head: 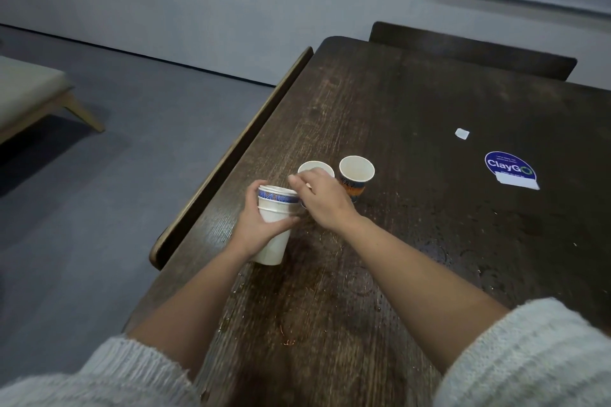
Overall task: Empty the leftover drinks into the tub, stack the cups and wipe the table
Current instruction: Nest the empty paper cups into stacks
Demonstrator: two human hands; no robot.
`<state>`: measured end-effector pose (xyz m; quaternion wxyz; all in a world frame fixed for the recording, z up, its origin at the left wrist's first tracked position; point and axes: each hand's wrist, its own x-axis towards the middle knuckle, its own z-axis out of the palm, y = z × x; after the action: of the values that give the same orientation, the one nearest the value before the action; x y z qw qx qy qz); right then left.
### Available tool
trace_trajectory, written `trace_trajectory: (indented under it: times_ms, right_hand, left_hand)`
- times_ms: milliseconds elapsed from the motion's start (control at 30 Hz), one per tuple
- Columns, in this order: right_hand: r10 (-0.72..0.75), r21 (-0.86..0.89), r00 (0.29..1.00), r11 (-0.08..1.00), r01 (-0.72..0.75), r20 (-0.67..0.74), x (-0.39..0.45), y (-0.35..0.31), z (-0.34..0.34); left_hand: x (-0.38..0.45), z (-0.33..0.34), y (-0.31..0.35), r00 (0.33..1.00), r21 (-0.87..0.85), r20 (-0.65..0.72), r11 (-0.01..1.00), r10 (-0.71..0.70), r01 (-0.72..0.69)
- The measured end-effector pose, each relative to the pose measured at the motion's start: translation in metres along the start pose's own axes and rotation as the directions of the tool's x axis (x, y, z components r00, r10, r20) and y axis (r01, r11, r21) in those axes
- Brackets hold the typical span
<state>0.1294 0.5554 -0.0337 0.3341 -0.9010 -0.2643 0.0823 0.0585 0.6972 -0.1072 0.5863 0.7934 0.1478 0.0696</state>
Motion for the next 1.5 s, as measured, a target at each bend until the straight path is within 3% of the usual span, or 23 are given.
trace_trajectory:
  times_ms: [67, 200, 300, 467, 600, 700, 767, 1000, 1167, 1267, 1333, 1400, 1433, 1500]
  right_hand:
    - [0.039, -0.085, 0.995, 0.995, -0.046, -0.088, 0.004, 0.006, -0.003]
    - [0.158, -0.388, 0.981, 0.916, -0.101, 0.117, 0.008, 0.024, 0.001]
    - [0.230, -0.506, 0.956, 0.856, -0.109, 0.184, 0.004, 0.036, 0.009]
    - [0.223, -0.430, 0.962, 0.893, -0.135, 0.159, -0.001, 0.039, 0.007]
    - [0.133, -0.245, 0.990, 0.959, -0.140, -0.047, 0.006, 0.030, -0.003]
    - [0.028, -0.060, 0.974, 0.997, -0.042, -0.226, 0.009, 0.022, -0.006]
    - [-0.019, 0.039, 0.964, 0.999, 0.030, -0.264, 0.007, 0.016, -0.005]
    - [0.025, 0.158, 0.983, 0.987, 0.004, -0.184, 0.002, 0.002, -0.008]
    - [-0.011, 0.083, 0.998, 0.997, 0.006, 0.061, 0.001, 0.007, -0.005]
    - [-0.014, 0.237, 0.981, 0.971, -0.033, 0.192, 0.005, 0.011, -0.011]
    - [-0.001, 0.181, 0.998, 0.983, -0.011, 0.062, 0.013, 0.021, -0.020]
    - [0.109, 0.005, 0.984, 0.994, -0.109, -0.138, 0.019, 0.033, -0.032]
    - [0.169, -0.076, 0.972, 0.980, -0.183, -0.162, 0.021, 0.041, -0.036]
    - [0.260, -0.252, 0.965, 0.932, -0.261, -0.038, 0.021, 0.056, -0.039]
  left_hand:
    - [-0.001, -0.003, -0.001, 1.000, 0.029, -0.003, 1.000, -0.013, 0.013]
    - [0.001, -0.003, -0.005, 1.000, 0.056, -0.015, 0.998, -0.012, 0.013]
    - [0.001, -0.001, -0.004, 1.000, 0.072, -0.007, 0.997, -0.009, 0.009]
    - [-0.002, 0.000, -0.002, 0.999, 0.060, 0.013, 0.997, -0.044, 0.043]
    - [-0.001, 0.000, -0.007, 0.997, 0.089, 0.034, 0.994, -0.072, 0.069]
    - [-0.002, 0.002, -0.007, 0.996, 0.087, 0.048, 0.994, -0.072, 0.067]
    - [-0.002, 0.004, -0.003, 0.996, 0.076, 0.069, 0.996, -0.049, 0.044]
    - [0.004, 0.008, 0.003, 0.998, 0.014, 0.064, 1.000, 0.005, -0.006]
    - [0.011, 0.010, 0.014, 0.994, 0.003, 0.086, 0.998, 0.062, -0.063]
    - [0.010, 0.009, 0.013, 0.994, 0.032, 0.083, 0.997, 0.067, -0.070]
    - [0.009, 0.009, 0.011, 0.995, 0.037, 0.066, 0.997, 0.069, -0.071]
    - [0.008, 0.008, 0.011, 0.996, 0.027, 0.056, 0.997, 0.067, -0.068]
    - [0.008, 0.008, 0.011, 0.996, 0.027, 0.055, 0.997, 0.066, -0.068]
    - [0.008, 0.007, 0.009, 0.997, 0.028, 0.048, 0.998, 0.060, -0.061]
